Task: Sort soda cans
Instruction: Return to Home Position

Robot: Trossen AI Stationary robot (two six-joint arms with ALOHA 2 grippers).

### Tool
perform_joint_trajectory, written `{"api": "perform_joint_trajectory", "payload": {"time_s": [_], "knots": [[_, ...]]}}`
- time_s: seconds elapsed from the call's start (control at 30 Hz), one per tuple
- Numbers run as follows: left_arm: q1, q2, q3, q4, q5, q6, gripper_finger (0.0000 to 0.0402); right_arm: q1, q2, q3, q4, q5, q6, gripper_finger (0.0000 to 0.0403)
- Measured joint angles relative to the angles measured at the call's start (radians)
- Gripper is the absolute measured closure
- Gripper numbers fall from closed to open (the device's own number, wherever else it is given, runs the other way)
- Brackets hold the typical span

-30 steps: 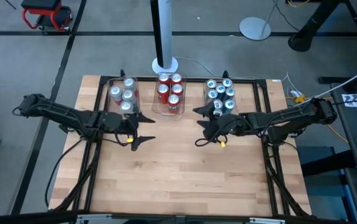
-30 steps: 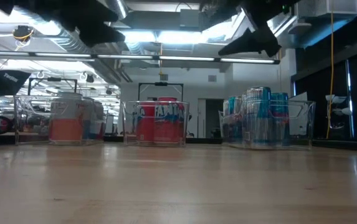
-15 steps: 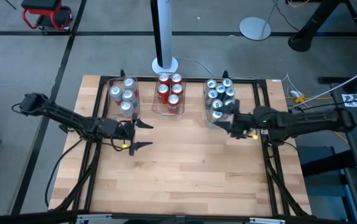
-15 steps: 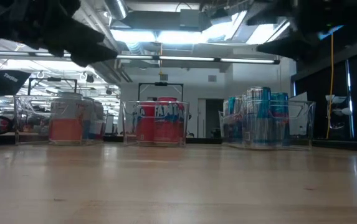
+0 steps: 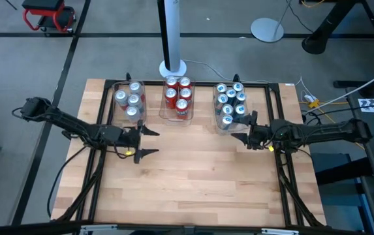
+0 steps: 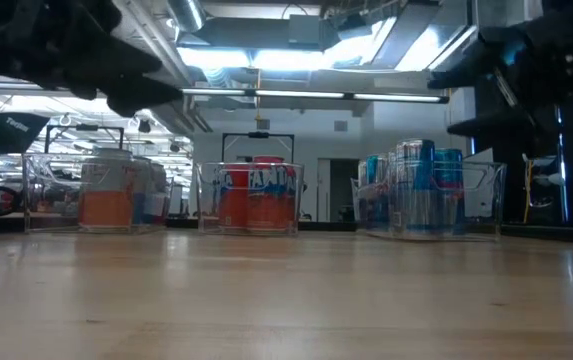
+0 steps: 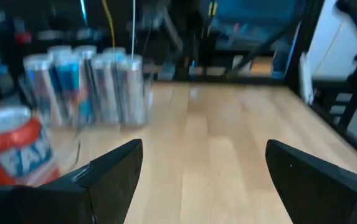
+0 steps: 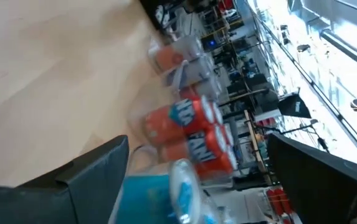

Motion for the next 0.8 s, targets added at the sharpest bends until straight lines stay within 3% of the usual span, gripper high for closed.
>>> {"api": "perform_joint_trajectory", "payload": {"time_s": [0.27, 0.5, 0.8], "knots": [[0.001, -0.058, -0.176, 0.306, 0.058, 0.062, 0.0074, 0.000, -0.147, -0.088, 0.018, -0.073, -0.007, 0.0023], [0.000, -0.116, -0.178, 0.258, 0.234, 0.109, 0.0074, 0.000, -0.312, -0.160, 0.013, -0.112, -0.011, 0.0023], [0.061, -0.292, -0.179, 0.065, 0.244, 0.093, 0.0074, 0.000, -0.482, -0.169, -0.135, -0.125, -0.001, 0.0023]]}}
